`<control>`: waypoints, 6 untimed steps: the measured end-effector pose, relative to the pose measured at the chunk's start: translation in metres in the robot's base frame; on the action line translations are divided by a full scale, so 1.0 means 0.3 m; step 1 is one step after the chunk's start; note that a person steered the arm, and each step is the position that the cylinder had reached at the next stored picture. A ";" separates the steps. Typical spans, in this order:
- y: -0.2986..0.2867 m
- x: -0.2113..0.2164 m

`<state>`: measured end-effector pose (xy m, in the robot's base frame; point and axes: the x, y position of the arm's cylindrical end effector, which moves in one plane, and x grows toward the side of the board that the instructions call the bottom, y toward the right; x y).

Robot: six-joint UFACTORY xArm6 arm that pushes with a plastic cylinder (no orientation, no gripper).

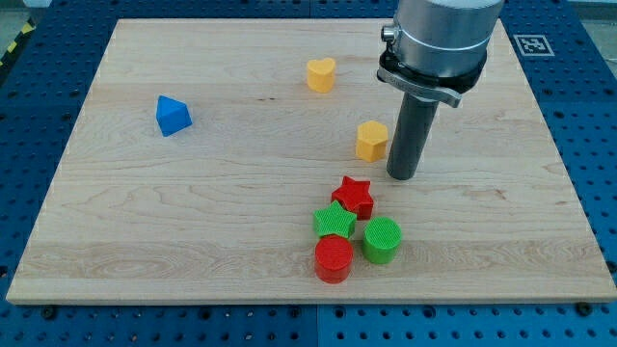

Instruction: Move the hexagon down to the yellow heart

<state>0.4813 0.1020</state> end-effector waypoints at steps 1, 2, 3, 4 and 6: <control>0.000 0.000; 0.000 0.000; 0.000 0.000; -0.033 -0.072; -0.108 -0.151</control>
